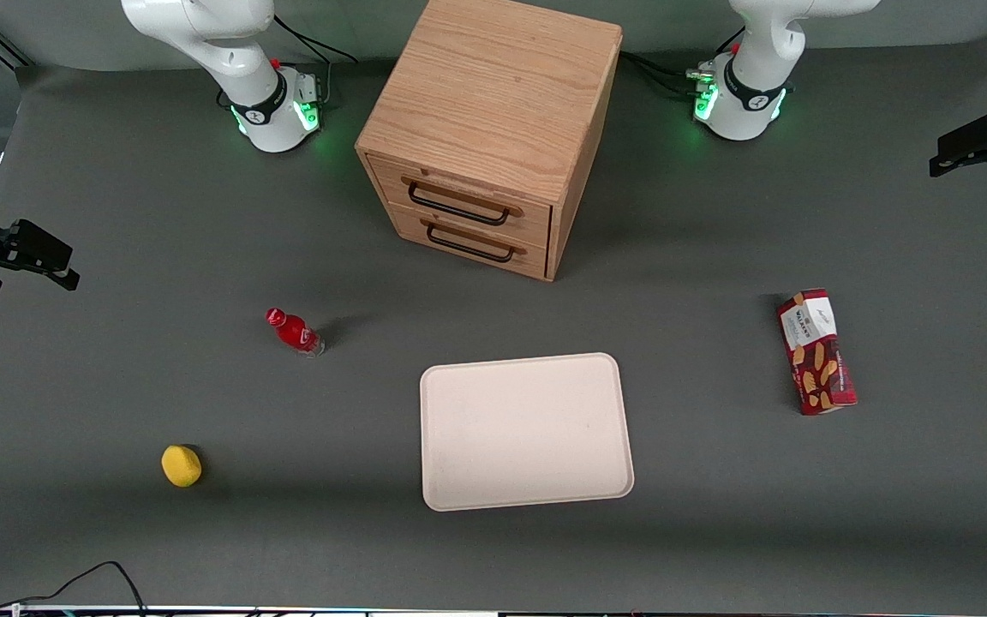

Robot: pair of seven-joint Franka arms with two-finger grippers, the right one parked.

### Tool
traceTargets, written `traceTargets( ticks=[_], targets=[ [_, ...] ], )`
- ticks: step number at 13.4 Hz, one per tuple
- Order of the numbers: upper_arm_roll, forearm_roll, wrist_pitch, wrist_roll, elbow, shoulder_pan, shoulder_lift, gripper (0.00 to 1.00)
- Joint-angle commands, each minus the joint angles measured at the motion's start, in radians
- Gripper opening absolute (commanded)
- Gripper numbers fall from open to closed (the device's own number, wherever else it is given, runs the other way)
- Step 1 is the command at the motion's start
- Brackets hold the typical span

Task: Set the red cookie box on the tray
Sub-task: 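Lower the open left gripper over the red plaid shortbread box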

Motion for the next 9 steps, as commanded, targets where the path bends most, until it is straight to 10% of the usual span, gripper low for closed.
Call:
traceTargets(
  ticks=[1,9],
  targets=[
    [0.003,0.018,-0.002,0.001,-0.002,-0.014,0.0,1.0],
    [0.026,0.027,0.432,0.003,-0.312,0.003,0.15,1.0]
  ],
)
